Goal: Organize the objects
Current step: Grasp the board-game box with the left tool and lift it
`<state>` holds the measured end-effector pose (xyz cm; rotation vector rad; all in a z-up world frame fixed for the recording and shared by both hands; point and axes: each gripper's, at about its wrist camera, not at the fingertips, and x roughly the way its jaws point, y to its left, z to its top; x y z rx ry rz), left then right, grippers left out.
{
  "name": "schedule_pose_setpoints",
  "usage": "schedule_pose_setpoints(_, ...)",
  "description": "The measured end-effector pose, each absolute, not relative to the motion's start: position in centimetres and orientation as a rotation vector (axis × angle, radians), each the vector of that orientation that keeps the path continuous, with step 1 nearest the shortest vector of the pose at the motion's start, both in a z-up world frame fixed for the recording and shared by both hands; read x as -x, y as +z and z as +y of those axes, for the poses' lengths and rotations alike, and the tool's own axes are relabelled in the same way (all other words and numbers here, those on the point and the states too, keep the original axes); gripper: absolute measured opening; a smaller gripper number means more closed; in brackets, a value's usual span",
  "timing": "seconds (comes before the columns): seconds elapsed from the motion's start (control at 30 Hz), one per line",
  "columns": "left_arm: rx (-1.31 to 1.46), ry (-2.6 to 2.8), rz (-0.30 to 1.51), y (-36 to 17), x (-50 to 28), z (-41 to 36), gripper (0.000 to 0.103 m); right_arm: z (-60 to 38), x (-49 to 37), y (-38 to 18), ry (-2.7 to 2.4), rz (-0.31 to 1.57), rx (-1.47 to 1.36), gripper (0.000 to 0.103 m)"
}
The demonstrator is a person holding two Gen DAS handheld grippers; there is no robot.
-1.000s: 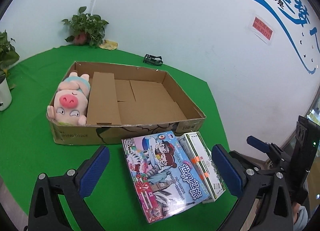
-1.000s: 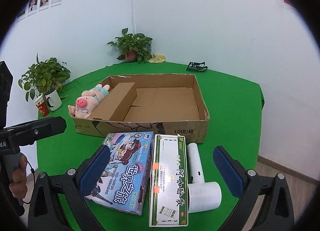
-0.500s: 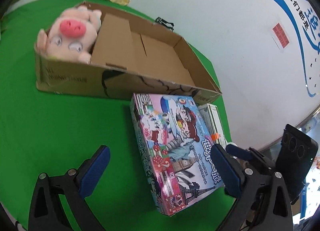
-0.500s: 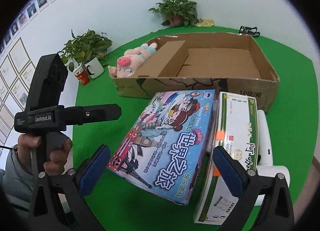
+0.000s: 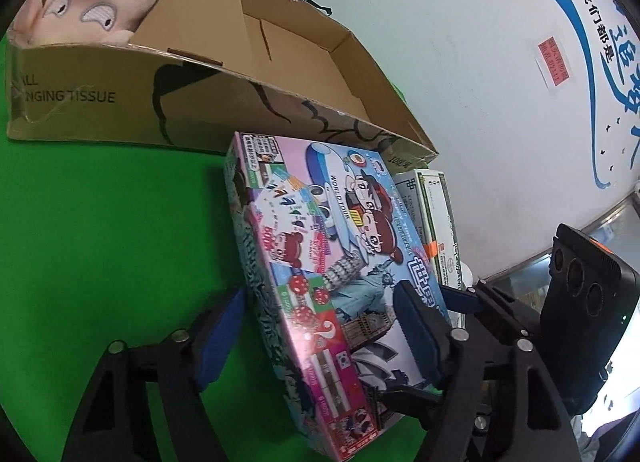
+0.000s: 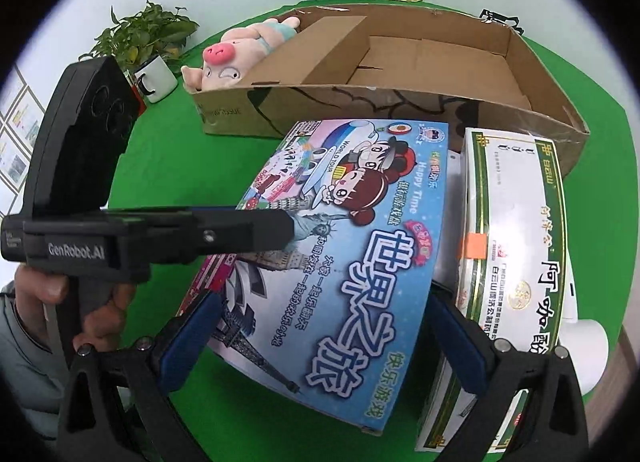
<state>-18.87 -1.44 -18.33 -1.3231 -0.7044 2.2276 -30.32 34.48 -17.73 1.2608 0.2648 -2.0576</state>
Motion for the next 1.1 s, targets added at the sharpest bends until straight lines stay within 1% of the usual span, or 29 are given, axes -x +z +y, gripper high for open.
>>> schedule_pose_setpoints(0.13, 1.357, 2.29, -0.634, -17.8, 18.3, -1.6, 0.071, 33.9, 30.4, -17.8, -2.016, 0.212, -1.258, 0.102)
schedule_pose_setpoints(0.2, 1.389, 2.323, -0.571, -17.2, 17.3, -2.0, 0.071, 33.4, 29.6, -18.0, -1.978, 0.183, -1.267, 0.102)
schedule_pose_setpoints(0.27, 1.402, 2.336, -0.528, -16.7, 16.2, -2.6, 0.071, 32.9, 28.6, -18.1, -1.933, 0.192, -1.258, 0.102)
schedule_pose_setpoints(0.43, 1.445, 2.282, -0.641, -18.1, 14.8, -4.6, 0.071, 33.7, 28.0, -18.7, -1.882, 0.09, -1.285, 0.102)
schedule_pose_setpoints(0.57, 1.446, 2.271, -0.705, -18.8, 15.0, -5.1, 0.071, 34.1, 28.7, -19.1, -1.947, 0.116, -1.341, 0.098)
schedule_pose_setpoints(0.67, 1.447, 2.27, -0.689, -18.8, 15.1, -4.9, 0.071, 32.9, 28.2, -19.4, -1.919, 0.166, -1.356, 0.093)
schedule_pose_setpoints(0.7, 1.445, 2.275, -0.676, -18.7, 15.0, -4.8, 0.071, 32.6, 27.9, -19.7, -1.908, 0.187, -1.358, 0.093)
schedule_pose_setpoints(0.8, 1.433, 2.275, -0.668, -18.9, 14.9, -4.3, 0.071, 32.1, 27.1, -20.8, -1.848, 0.134, -1.393, 0.093)
schedule_pose_setpoints(0.87, 1.427, 2.286, -0.661, -19.1, 15.0, -4.1, 0.071, 31.9, 26.7, -20.7, -1.88, 0.145, -1.37, 0.094)
schedule_pose_setpoints(0.93, 1.421, 2.294, -0.669, -19.2, 15.0, -3.9, 0.071, 32.3, 26.5, -20.6, -1.883, 0.125, -1.372, 0.092)
schedule_pose_setpoints(1.0, 1.414, 2.306, -0.666, -19.1, 14.8, -3.8, 0.071, 32.8, 26.6, -20.5, -1.888, 0.092, -1.374, 0.087)
schedule_pose_setpoints(1.1, 1.398, 2.332, -0.657, -18.6, 14.1, -3.7, 0.071, 33.4, 26.6, -20.2, -1.907, 0.053, -1.369, 0.082)
